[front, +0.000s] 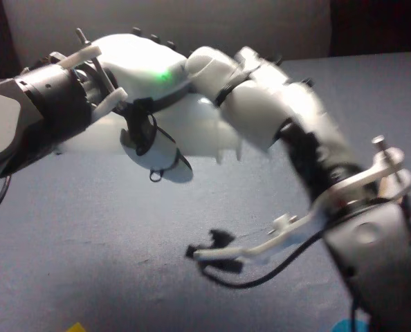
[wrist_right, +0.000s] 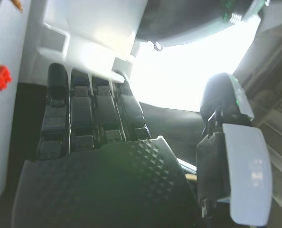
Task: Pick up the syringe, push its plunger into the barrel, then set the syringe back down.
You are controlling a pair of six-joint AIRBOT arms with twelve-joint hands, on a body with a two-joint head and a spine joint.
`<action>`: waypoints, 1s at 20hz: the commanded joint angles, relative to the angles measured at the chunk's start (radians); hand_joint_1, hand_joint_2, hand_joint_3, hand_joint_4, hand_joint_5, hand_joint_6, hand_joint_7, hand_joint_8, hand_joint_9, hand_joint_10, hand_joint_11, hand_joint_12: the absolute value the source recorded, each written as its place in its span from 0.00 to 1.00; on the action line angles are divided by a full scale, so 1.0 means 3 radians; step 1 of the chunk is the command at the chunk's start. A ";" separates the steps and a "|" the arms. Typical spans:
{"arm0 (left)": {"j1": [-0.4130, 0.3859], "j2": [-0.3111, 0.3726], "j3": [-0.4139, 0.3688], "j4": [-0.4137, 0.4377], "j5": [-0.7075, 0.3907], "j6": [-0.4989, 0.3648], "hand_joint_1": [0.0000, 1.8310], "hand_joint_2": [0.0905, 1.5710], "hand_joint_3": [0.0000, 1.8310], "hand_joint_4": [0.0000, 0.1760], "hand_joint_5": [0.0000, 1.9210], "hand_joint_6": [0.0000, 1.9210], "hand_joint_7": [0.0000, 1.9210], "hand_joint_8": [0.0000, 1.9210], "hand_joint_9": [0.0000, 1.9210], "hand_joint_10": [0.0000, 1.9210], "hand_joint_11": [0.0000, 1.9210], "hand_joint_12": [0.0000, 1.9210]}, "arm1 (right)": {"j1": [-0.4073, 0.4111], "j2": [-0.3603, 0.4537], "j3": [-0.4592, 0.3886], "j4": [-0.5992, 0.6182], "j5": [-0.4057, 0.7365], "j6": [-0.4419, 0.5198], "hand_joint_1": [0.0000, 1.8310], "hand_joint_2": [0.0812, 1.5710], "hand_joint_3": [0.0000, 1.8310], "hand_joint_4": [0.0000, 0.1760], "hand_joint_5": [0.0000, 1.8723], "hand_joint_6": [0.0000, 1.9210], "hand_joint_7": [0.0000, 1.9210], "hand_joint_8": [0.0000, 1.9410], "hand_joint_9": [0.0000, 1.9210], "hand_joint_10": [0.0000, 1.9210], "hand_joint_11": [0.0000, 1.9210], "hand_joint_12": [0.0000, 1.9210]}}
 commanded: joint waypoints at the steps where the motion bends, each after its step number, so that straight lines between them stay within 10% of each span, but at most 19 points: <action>1: -0.0030 -0.0010 -0.0004 0.0114 0.0240 0.0011 0.81 0.72 0.00 0.00 0.41 0.55 0.38 0.67 0.46 0.56 0.43 0.78 | 0.0017 0.0090 -0.0051 -0.0310 0.0188 0.0032 0.09 0.66 0.00 0.00 0.09 0.00 0.09 0.00 0.09 0.00 0.00 0.29; 20: 0.0363 -0.0353 -0.0007 -0.0324 0.0605 0.0322 0.81 0.72 0.00 0.00 0.40 0.58 0.35 0.69 0.44 0.59 0.45 0.76 | -0.0098 0.1057 -0.0477 -0.0506 -0.0301 -0.0619 0.09 0.67 0.00 0.00 0.09 0.00 0.09 0.00 0.08 0.00 0.00 0.31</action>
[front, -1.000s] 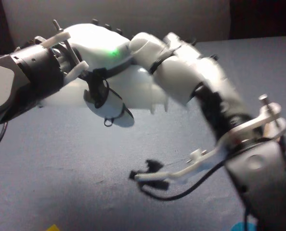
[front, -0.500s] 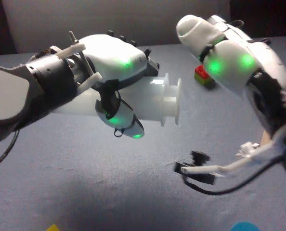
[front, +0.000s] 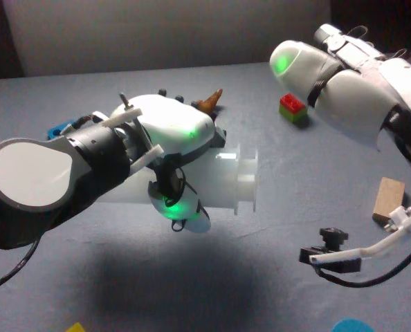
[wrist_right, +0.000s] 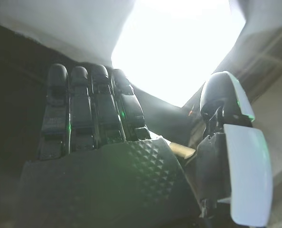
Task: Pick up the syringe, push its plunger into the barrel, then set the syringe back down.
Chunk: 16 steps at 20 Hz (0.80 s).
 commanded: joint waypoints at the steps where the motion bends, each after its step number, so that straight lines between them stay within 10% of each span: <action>1: -0.0021 -0.0028 0.0006 0.0146 0.0238 0.0030 0.81 0.72 0.00 0.00 0.38 0.60 0.37 0.67 0.45 0.59 0.43 0.78 | 0.0049 0.0043 -0.0012 -0.0279 0.0102 -0.0051 0.09 0.67 0.00 0.00 0.09 0.00 0.09 0.00 0.09 0.00 0.00 0.32; 16: 0.0132 -0.0399 0.0357 0.0146 0.0321 -0.0041 0.81 0.73 0.00 0.00 0.39 0.58 0.37 0.67 0.45 0.60 0.43 0.79 | 0.0703 0.0394 0.0022 0.0365 -0.1559 -0.2717 0.09 0.67 0.00 0.00 0.09 0.00 0.10 0.00 0.09 0.00 0.00 0.31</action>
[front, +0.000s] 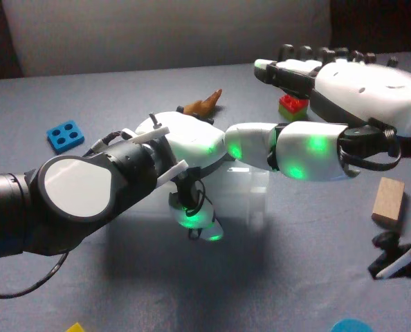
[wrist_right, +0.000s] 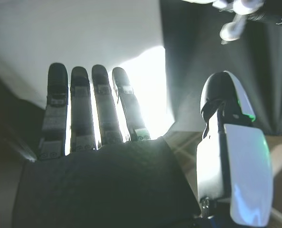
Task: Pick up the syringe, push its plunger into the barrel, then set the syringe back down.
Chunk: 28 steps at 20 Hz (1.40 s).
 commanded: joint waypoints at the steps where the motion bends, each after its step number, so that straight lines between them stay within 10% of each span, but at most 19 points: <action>1: -0.0022 -0.0001 0.0028 0.0148 0.0198 0.0000 0.81 0.72 0.00 0.00 0.40 0.58 0.36 0.66 0.45 0.59 0.43 0.78 | 0.0078 0.0032 -0.0002 -0.0219 -0.0047 -0.0124 0.09 0.67 0.00 0.00 0.10 0.00 0.10 0.00 0.09 0.00 0.00 0.31; 4: 0.0014 -0.0009 0.0048 0.0148 0.0223 -0.0002 0.81 0.72 0.00 0.00 0.42 0.56 0.37 0.66 0.45 0.58 0.42 0.79 | 0.0179 0.0146 0.0004 -0.0219 -0.0438 -0.0565 0.09 0.67 0.00 0.00 0.10 0.00 0.10 0.00 0.09 0.00 0.00 0.31; 15: 0.0030 -0.0046 0.0048 0.0148 0.0250 -0.0008 0.76 0.72 0.00 0.00 0.42 0.60 0.43 0.62 0.45 0.67 0.39 0.72 | 0.0151 0.0197 0.0013 -0.0214 -0.0644 -0.0558 0.10 0.67 0.00 0.00 0.07 0.00 0.08 0.00 0.07 0.00 0.00 0.25; 16: 0.0031 -0.0046 0.0046 0.0148 0.0256 -0.0008 0.66 0.75 0.00 0.00 0.40 0.66 0.44 0.63 0.41 0.53 0.36 0.71 | 0.0115 0.0203 0.0012 -0.0214 -0.0669 -0.0558 0.10 0.67 0.00 0.00 0.07 0.00 0.08 0.00 0.07 0.00 0.00 0.25; 18: 0.0029 -0.0046 0.0048 0.0148 0.0256 -0.0008 0.59 0.77 0.00 0.00 0.39 0.68 0.45 0.20 0.42 0.34 0.29 0.70 | 0.0072 0.0222 -0.0001 -0.0211 -0.0666 -0.0588 0.09 0.67 0.00 0.00 0.06 0.00 0.07 0.00 0.06 0.00 0.00 0.26; 19: 0.0027 -0.0050 0.0054 0.0148 0.0256 -0.0008 0.53 0.73 0.00 0.00 0.35 0.36 0.46 0.09 0.43 0.25 0.26 0.66 | 0.0067 0.0229 -0.0021 -0.0207 -0.0592 -0.0650 0.09 0.67 0.00 0.00 0.08 0.01 0.08 0.00 0.08 0.00 0.00 0.28; 21: 0.0029 -0.0043 0.0053 0.0148 0.0256 -0.0008 0.44 0.71 0.00 0.00 0.40 0.08 0.44 0.01 0.43 0.12 0.23 0.62 | 0.0099 0.0229 -0.0046 -0.0082 -0.0474 -0.0882 0.10 0.67 0.00 0.00 0.08 0.00 0.08 0.00 0.07 0.00 0.00 0.26; 28: 0.0020 -0.0041 0.0033 0.0148 0.0255 -0.0015 0.13 0.62 0.00 0.00 0.13 0.00 0.13 0.00 0.12 0.00 0.00 0.45 | 0.0181 0.0257 -0.0202 0.0301 -0.0248 -0.1452 0.10 0.66 0.00 0.00 0.09 0.00 0.09 0.00 0.08 0.00 0.00 0.28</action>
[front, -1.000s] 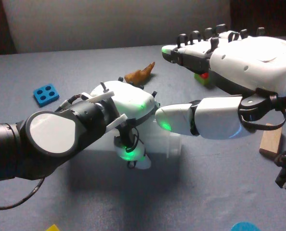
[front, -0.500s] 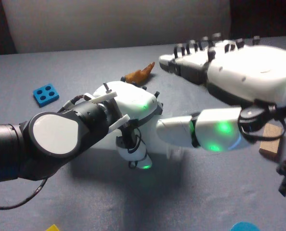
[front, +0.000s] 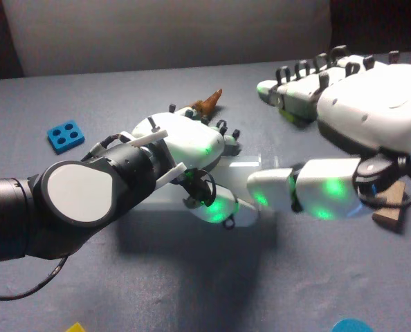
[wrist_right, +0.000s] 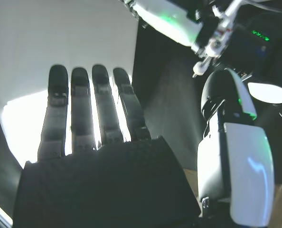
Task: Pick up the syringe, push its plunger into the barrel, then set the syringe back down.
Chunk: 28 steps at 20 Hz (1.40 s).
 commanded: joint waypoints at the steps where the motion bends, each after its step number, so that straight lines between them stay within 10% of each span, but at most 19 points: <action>1: -0.0038 -0.0006 -0.0005 0.0121 0.0160 -0.0008 0.08 0.61 0.00 0.12 0.08 0.00 0.07 0.00 0.06 0.00 0.00 0.34 | 0.0077 0.0017 -0.0046 -0.0098 0.0094 -0.0096 0.10 0.66 0.00 0.00 0.09 0.00 0.10 0.00 0.09 0.00 0.00 0.30; 8: -0.0076 0.0018 -0.0039 0.0121 0.0154 -0.0021 0.03 0.58 0.00 0.16 0.02 0.00 0.00 0.00 0.00 0.00 0.00 0.07 | 0.0092 0.0034 -0.0088 -0.0020 0.0239 -0.0151 0.09 0.67 0.00 0.00 0.09 0.00 0.09 0.00 0.08 0.00 0.00 0.25; 26: -0.0374 0.0645 -0.0216 -0.0042 0.0046 0.0080 0.05 0.61 0.00 0.16 0.04 0.00 0.01 0.00 0.00 0.00 0.00 0.11 | 0.0361 0.0095 -0.0244 0.0350 0.0625 -0.0717 0.07 0.68 0.00 0.00 0.08 0.00 0.08 0.00 0.07 0.00 0.00 0.25; 28: -0.0390 0.0772 -0.0267 -0.0056 0.0047 0.0085 0.06 0.60 0.00 0.19 0.07 0.00 0.04 0.00 0.04 0.01 0.00 0.25 | 0.0375 0.0115 -0.0246 0.0383 0.0611 -0.0751 0.08 0.67 0.00 0.00 0.10 0.00 0.10 0.00 0.09 0.00 0.00 0.30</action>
